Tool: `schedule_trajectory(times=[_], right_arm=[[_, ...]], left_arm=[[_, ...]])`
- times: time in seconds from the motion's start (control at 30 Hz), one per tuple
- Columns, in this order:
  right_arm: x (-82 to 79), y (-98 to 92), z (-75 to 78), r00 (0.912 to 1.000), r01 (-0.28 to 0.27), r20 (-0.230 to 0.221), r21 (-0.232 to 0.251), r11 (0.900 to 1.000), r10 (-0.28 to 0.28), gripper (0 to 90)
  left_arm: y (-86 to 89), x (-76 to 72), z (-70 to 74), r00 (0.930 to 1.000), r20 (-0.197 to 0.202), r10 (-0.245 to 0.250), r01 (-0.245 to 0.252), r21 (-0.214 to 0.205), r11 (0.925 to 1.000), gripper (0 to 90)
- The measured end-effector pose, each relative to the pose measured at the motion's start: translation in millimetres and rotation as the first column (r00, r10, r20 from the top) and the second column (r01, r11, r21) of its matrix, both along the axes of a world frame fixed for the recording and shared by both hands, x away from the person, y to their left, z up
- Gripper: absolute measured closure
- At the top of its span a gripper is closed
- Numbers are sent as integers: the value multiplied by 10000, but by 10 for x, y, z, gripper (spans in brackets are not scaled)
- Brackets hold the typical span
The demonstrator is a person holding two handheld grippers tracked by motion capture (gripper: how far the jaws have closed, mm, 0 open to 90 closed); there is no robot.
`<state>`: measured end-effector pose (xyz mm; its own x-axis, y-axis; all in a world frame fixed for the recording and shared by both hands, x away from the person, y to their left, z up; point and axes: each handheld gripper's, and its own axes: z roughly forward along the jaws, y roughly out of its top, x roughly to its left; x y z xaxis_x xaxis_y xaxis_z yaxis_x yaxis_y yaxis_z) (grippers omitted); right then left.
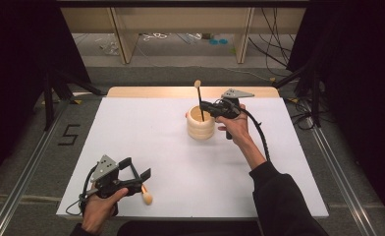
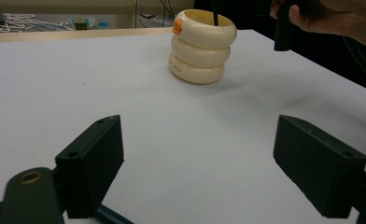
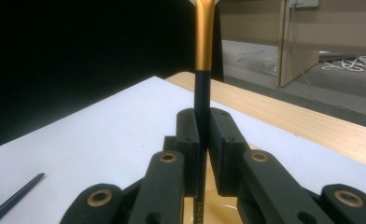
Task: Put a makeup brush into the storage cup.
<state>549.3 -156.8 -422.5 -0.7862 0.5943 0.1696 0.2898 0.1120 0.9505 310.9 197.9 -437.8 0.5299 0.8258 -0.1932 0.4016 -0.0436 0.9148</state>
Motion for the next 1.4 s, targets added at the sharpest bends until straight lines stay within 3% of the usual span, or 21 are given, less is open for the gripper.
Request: schedule_trajectory(times=[0.03, 0.1, 0.27, 0.33, 0.57, 0.7, 0.8, 0.87, 0.97, 1.23, 1.37, 1.4], right_arm=[[-16, -6, -8, 9994, 25, -332, -117, 9999, -29, 827], [-6, -17, -38, 9996, 52, -259, -114, 9999, -55, 815], [2, -43, -30, 9985, 330, -435, 37, 9994, -328, 612], [-5, -58, 2, 9966, 592, -565, -113, 9982, -598, 518], [-57, -104, 97, 9938, 956, -540, -240, 9951, -967, 380], [-95, -125, 137, 9934, 1102, -250, -516, 9926, -1116, 337], [-139, -133, 164, 9933, 1067, -385, -575, 9926, -1090, 310], [-159, -146, 176, 9937, 1094, -146, -767, 9910, -1108, 281], [-205, -154, 202, 9936, 1022, -393, -868, 9910, -1059, 241], [-358, -197, 244, 9924, 1151, -359, -677, 9910, -1177, 206], [-443, -206, 238, 9935, 1094, -236, -846, 9904, -1118, 196], [-475, -205, 241, 9931, 1066, -395, -921, 9900, -1106, 195]], left_arm=[[0, 0, 1, 10000, 1, -1, 1, -2, 10000, 158], [2, -1, 2, 10000, 8, 17, -17, 8, 10000, 158], [1, -1, 2, 10000, 9, 14, -14, 6, 10000, 158], [2, -1, 3, 10000, 12, 13, -13, 8, 10000, 158], [6, -1, 4, 10000, 7, 18, -18, 20, 10000, 158], [7, -2, 6, 10000, 22, 28, -28, -8, 10000, 158], [8, 1, 3, 10000, 65, -14, 14, -46, 10000, 158], [9, -4, 7, 10000, 25, 37, -37, 8, 10000, 158], [9, -4, 6, 10000, 22, 43, -43, 15, 10000, 158], [9, -4, 3, 10000, 64, 12, -12, -36, 10000, 158], [9, -4, 3, 10000, 71, 7, -7, -37, 10000, 158], [9, -5, 3, 10000, 71, 8, -8, -31, 10000, 158]])
